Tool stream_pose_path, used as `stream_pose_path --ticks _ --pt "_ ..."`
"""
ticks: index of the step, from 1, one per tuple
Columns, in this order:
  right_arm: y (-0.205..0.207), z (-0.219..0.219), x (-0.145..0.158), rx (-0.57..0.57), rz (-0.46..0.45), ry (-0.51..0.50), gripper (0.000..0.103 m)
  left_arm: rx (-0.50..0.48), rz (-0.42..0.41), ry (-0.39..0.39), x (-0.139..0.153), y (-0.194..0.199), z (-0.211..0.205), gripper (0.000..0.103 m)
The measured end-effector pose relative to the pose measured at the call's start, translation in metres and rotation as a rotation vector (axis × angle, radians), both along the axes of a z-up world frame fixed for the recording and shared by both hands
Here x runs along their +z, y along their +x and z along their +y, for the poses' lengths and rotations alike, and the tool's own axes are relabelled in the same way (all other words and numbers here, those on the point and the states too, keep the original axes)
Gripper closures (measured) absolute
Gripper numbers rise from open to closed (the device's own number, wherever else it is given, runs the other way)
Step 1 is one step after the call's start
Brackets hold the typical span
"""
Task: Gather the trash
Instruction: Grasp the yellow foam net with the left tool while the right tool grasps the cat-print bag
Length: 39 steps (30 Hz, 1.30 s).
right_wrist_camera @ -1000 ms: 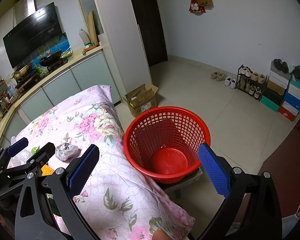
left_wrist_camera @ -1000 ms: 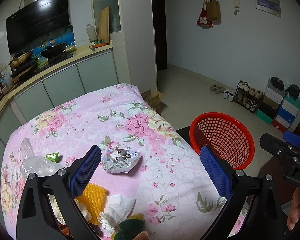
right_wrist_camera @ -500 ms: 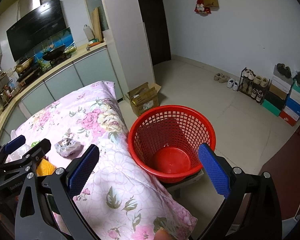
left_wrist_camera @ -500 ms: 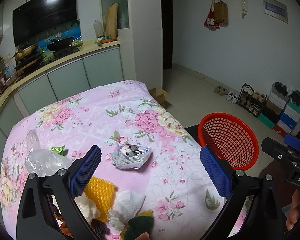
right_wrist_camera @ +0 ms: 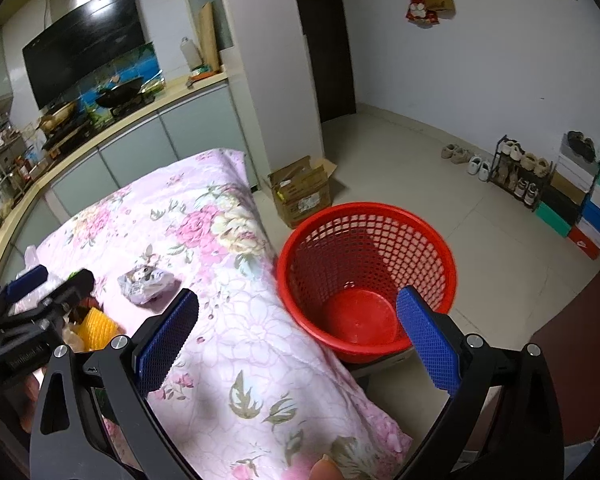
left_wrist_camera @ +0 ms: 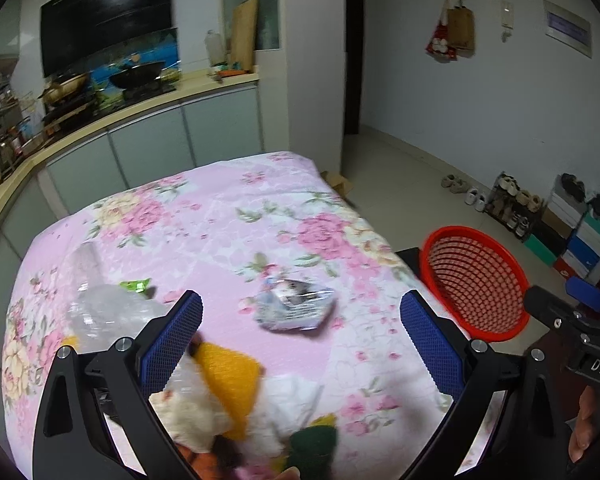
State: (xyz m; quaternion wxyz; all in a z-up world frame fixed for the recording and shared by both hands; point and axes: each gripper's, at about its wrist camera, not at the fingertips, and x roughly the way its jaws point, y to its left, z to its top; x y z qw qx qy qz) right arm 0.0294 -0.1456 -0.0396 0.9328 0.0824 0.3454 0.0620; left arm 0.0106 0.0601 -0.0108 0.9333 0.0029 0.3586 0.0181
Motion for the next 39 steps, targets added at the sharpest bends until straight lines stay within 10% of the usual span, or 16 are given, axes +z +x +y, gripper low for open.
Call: stream_pose_path --ticks 20,39 --pt "0.028 0.077 -0.066 0.237 0.237 -0.041 0.007 0.458 0.010 -0.109 0.005 -0.069 0.209 0.007" --pt "0.042 0.097 -0.098 0.242 0.327 -0.099 0.007 0.545 0.151 -0.182 -0.063 -0.048 0.259 0.008"
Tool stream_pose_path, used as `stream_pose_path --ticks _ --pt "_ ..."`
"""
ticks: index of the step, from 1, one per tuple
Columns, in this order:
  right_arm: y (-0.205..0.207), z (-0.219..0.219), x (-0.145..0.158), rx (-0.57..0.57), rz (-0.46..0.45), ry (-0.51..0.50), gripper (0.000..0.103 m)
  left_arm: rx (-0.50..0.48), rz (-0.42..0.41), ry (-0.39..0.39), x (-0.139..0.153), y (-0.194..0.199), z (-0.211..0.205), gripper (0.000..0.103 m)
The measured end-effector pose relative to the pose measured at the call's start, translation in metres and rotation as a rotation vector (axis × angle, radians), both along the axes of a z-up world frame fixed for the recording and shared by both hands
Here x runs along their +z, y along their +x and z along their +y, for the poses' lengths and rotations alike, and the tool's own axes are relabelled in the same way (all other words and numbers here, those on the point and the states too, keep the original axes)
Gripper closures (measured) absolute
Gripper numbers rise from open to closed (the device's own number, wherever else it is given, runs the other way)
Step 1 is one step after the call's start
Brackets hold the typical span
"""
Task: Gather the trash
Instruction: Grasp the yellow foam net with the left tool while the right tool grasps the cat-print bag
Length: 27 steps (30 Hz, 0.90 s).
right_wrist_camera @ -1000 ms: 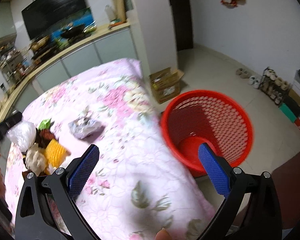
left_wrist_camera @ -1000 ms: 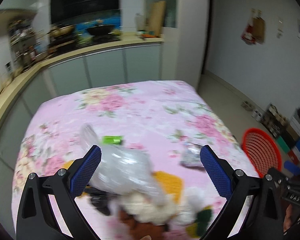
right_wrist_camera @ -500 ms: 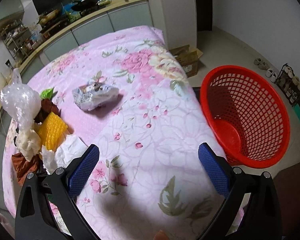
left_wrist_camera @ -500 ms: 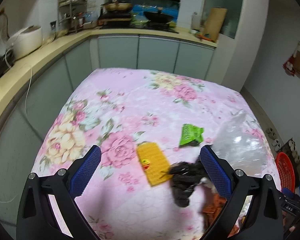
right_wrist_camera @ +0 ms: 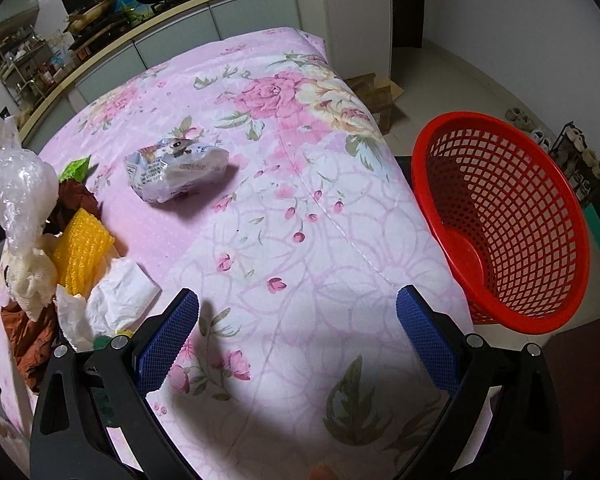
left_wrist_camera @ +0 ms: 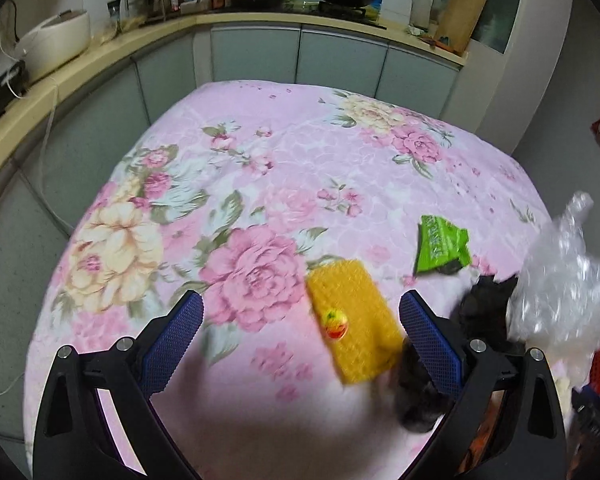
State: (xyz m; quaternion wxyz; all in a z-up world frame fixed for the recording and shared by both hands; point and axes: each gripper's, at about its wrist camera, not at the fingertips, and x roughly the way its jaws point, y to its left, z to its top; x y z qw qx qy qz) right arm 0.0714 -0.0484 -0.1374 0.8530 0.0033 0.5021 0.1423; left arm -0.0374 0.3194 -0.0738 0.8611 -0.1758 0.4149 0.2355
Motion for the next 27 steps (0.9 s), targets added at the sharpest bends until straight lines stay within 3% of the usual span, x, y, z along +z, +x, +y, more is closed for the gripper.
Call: stream_pose_path --ticks 3,5,7,11,16,20,23,27 --pt "0.000 0.003 -0.002 0.004 -0.005 -0.025 0.007 -0.049 0.006 -0.011 -0.006 0.017 -0.003 0.010" --pt "0.000 0.004 -0.003 0.002 -0.006 -0.032 0.007 -0.067 0.042 -0.049 -0.018 0.029 -0.002 0.022" --pt "0.001 0.003 -0.004 0.002 -0.003 -0.033 0.007 -0.076 0.064 -0.101 -0.028 0.035 -0.001 0.041" --pt "0.000 0.005 -0.004 0.016 -0.003 -0.046 0.007 -0.081 0.081 -0.096 -0.036 0.038 -0.002 0.054" --pt "0.001 0.010 -0.007 0.045 -0.002 -0.091 0.007 -0.054 0.040 -0.124 -0.031 0.028 0.011 0.078" --pt "0.004 0.006 -0.004 0.046 0.014 -0.057 0.007 -0.036 0.001 -0.108 -0.020 0.019 0.016 0.081" --pt "0.009 0.002 0.005 0.055 0.009 0.029 0.007 -0.022 -0.044 -0.085 -0.005 0.009 0.017 0.082" --pt "0.017 0.007 0.025 0.072 -0.073 0.086 0.007 0.007 -0.094 -0.055 0.015 -0.002 0.018 0.082"
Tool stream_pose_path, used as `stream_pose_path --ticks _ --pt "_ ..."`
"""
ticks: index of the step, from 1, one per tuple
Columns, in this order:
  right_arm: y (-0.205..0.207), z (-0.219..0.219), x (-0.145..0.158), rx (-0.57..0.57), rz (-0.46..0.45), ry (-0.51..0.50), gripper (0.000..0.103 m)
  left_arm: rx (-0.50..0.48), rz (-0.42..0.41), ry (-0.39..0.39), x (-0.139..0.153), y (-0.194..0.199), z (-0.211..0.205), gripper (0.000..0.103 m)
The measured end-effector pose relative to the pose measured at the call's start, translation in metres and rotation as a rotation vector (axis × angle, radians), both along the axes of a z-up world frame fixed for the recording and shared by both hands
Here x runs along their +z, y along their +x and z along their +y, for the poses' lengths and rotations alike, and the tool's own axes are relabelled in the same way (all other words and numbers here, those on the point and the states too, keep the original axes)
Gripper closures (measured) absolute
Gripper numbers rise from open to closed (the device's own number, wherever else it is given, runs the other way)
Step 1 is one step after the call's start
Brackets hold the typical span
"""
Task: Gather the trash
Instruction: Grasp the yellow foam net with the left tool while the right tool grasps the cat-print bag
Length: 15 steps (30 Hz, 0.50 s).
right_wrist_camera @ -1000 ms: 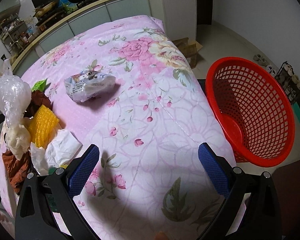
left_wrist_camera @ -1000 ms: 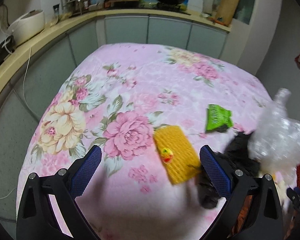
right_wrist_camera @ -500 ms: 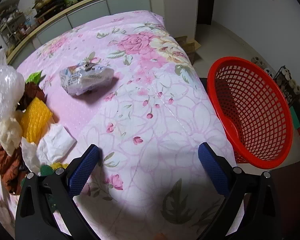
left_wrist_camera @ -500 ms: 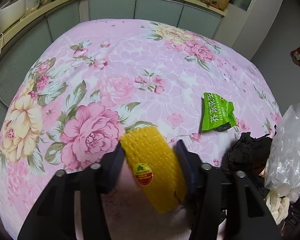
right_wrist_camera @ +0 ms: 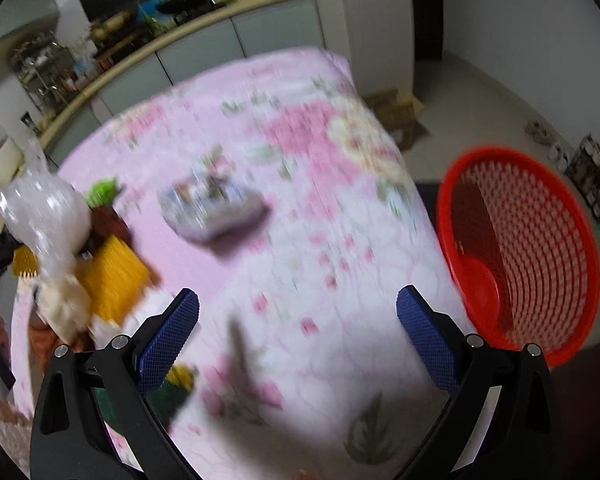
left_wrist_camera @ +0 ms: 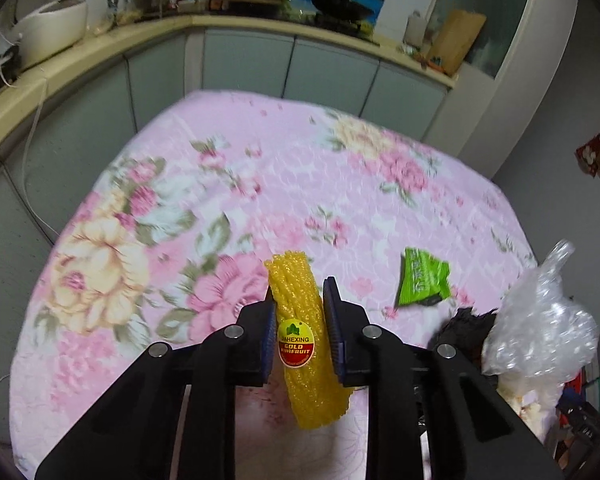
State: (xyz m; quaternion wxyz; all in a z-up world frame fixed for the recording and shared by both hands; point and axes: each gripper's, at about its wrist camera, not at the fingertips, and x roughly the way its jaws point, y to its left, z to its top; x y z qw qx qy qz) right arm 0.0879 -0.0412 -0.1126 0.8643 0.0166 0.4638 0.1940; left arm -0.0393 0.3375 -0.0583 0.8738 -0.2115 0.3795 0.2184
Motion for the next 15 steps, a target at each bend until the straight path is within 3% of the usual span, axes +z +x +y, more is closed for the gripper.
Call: stream_pose_path --ticks 7,13,14,15 --pt "0.026 0.042 0.015 0.118 -0.074 0.019 0.007 0.006 -0.026 0.044 0.016 -0.008 -0.006 0.082" --pt "0.051 0.079 0.000 0.186 -0.055 -0.016 0.007 -0.002 -0.021 0.061 0.018 -0.012 -0.011 0.082" --pt "0.053 0.082 -0.003 0.189 -0.052 -0.021 0.008 -0.001 -0.019 0.068 0.019 -0.013 -0.012 0.082" --pt "0.054 0.085 -0.005 0.191 -0.052 -0.033 0.016 0.000 -0.017 0.074 0.019 -0.014 -0.012 0.082"
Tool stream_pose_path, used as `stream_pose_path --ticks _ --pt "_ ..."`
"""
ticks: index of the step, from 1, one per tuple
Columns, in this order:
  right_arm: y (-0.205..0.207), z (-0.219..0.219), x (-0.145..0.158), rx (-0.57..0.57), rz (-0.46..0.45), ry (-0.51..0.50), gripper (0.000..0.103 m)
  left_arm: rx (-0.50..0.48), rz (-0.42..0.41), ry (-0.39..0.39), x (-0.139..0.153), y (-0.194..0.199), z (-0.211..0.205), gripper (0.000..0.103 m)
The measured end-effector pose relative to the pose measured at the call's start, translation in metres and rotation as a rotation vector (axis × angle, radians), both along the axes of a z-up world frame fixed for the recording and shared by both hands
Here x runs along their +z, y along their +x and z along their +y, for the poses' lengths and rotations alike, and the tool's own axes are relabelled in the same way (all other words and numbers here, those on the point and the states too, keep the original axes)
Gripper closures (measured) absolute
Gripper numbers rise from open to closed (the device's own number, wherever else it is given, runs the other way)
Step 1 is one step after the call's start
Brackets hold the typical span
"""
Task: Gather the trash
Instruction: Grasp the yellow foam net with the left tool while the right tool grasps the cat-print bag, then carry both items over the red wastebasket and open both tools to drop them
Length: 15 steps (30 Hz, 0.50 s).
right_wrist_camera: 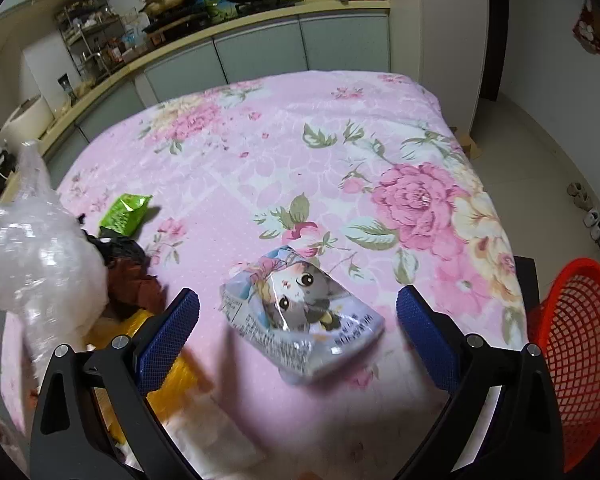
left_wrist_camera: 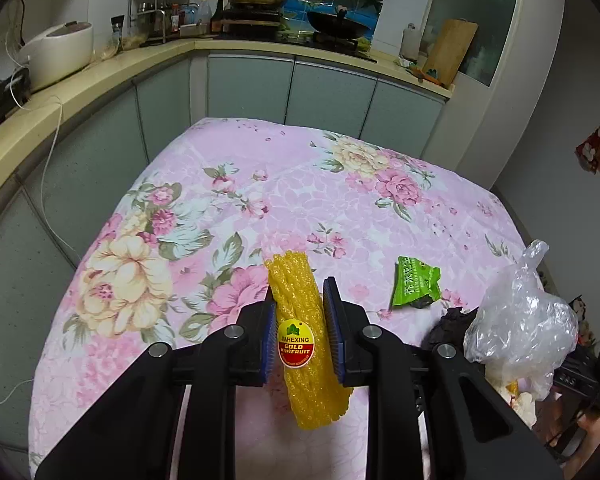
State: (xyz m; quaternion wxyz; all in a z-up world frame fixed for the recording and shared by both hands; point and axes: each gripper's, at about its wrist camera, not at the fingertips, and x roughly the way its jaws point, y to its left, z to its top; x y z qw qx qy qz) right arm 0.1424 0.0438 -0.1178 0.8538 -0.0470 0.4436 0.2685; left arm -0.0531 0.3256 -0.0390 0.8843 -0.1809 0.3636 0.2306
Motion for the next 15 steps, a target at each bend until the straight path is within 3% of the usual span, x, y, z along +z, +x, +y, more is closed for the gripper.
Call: stream_pose_path --ticks 11,15 --pt "-0.006 -0.003 0.000 0.013 -0.027 -0.021 0.046 0.000 -0.009 0.028 0.007 -0.006 -0.008 0.082" --pt "-0.007 -0.011 0.007 -0.004 -0.037 -0.001 0.048 -0.017 -0.019 0.050 0.014 -0.005 -0.017 0.082"
